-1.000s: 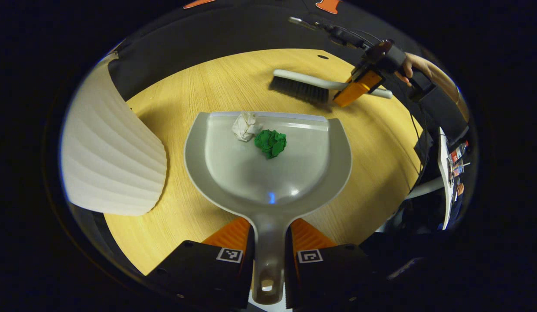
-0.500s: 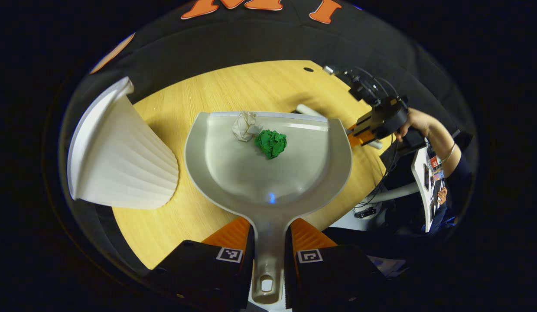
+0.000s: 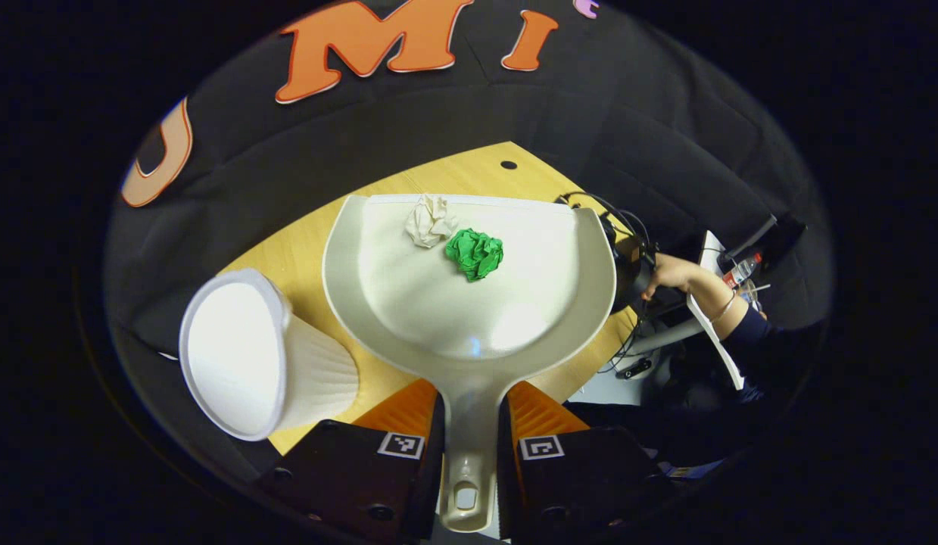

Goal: Pick up the small broom and dustpan from the desktop, sweep the trash into the dustpan with the broom, and then empty the trash into the garbage bin.

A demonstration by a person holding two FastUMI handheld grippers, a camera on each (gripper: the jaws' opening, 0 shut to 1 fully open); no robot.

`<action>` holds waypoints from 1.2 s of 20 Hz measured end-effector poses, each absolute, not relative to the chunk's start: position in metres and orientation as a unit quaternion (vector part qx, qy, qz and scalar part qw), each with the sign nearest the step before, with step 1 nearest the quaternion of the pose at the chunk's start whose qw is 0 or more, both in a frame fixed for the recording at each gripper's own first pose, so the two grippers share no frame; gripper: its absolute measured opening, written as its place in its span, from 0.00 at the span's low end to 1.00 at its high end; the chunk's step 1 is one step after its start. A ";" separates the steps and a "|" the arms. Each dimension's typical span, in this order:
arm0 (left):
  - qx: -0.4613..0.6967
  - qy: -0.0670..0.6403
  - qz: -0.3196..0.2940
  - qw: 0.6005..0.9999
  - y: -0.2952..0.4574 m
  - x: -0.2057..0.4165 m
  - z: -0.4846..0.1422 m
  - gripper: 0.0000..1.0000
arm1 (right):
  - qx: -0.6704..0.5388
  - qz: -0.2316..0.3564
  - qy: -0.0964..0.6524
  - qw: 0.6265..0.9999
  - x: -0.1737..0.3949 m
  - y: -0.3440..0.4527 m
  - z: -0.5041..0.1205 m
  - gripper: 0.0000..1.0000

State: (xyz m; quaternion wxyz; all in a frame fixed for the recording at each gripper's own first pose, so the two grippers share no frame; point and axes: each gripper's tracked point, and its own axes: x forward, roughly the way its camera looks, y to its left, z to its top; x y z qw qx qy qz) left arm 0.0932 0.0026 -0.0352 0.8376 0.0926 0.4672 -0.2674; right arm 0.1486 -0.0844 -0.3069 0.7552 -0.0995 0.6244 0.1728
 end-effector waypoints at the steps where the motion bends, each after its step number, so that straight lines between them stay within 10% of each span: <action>1: 0.091 0.461 -0.258 0.845 0.011 0.104 -0.024 0.31 | -0.100 0.174 0.625 0.754 0.150 -0.085 -0.307 0.17; 9: 0.122 0.460 -0.131 0.870 0.129 0.135 -0.002 0.31 | -0.107 0.172 0.633 0.748 0.152 -0.091 -0.311 0.17; 24: 0.315 0.539 0.017 0.781 0.257 0.118 -0.013 0.31 | -0.118 0.169 0.639 0.741 0.151 -0.083 -0.316 0.17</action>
